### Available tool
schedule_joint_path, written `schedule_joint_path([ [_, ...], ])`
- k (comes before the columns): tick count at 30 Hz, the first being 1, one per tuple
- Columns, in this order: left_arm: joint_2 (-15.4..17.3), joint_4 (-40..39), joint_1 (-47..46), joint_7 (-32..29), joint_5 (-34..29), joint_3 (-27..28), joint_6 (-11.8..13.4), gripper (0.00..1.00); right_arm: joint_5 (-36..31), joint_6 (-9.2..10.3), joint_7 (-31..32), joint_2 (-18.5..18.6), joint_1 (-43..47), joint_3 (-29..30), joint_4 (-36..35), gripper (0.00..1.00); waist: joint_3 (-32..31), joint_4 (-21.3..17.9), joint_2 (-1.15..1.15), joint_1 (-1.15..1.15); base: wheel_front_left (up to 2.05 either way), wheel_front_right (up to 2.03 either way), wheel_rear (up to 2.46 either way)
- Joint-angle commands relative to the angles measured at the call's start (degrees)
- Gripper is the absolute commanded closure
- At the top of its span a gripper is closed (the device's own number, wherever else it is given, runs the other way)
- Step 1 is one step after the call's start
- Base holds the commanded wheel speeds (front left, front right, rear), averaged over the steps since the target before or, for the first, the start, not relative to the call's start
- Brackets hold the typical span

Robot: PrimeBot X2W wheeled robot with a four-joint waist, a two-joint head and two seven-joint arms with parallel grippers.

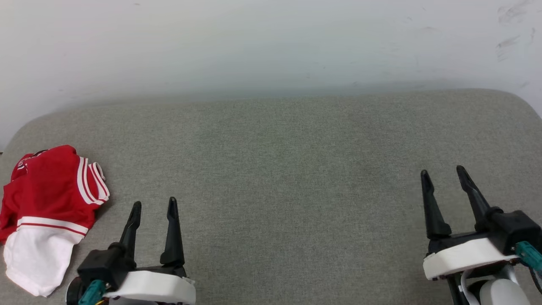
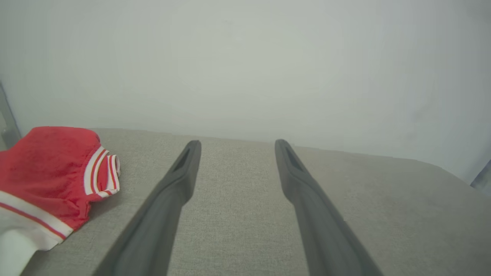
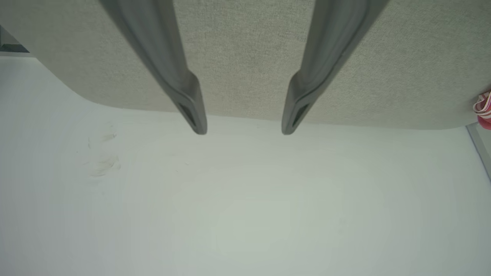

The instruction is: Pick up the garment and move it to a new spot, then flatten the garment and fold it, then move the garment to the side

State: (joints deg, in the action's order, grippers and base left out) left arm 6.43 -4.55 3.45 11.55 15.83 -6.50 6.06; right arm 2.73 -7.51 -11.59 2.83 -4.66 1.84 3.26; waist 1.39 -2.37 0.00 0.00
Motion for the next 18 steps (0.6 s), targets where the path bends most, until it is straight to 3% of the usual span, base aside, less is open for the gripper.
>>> schedule_joint_path([
  [1,-0.38,-0.76,0.51,0.42,0.38,0.59,-0.29,0.00,0.83,0.03,-0.35,0.08,-0.39,0.51,0.16,0.00,0.02,0.00,0.00,0.00,0.00,0.00,0.00],
  [6,-2.44,-0.42,1.21,0.97,2.57,4.47,-4.52,0.00,7.17,0.03,-1.01,0.04,0.02,-0.30,2.06,0.00,-0.02,-0.07,0.00,0.00,0.00,0.00,0.00],
  [13,-3.48,0.60,2.34,1.85,1.47,7.69,-9.29,0.00,10.68,0.03,-1.76,0.06,0.21,-2.21,4.37,0.00,-0.13,-0.27,0.00,0.00,0.00,0.00,0.00],
  [18,-3.57,1.15,2.68,2.37,0.29,7.88,-10.36,0.00,9.15,0.03,-2.32,0.05,-0.08,-2.52,4.98,0.00,-0.16,-0.39,0.00,0.00,0.00,0.00,0.00],
])
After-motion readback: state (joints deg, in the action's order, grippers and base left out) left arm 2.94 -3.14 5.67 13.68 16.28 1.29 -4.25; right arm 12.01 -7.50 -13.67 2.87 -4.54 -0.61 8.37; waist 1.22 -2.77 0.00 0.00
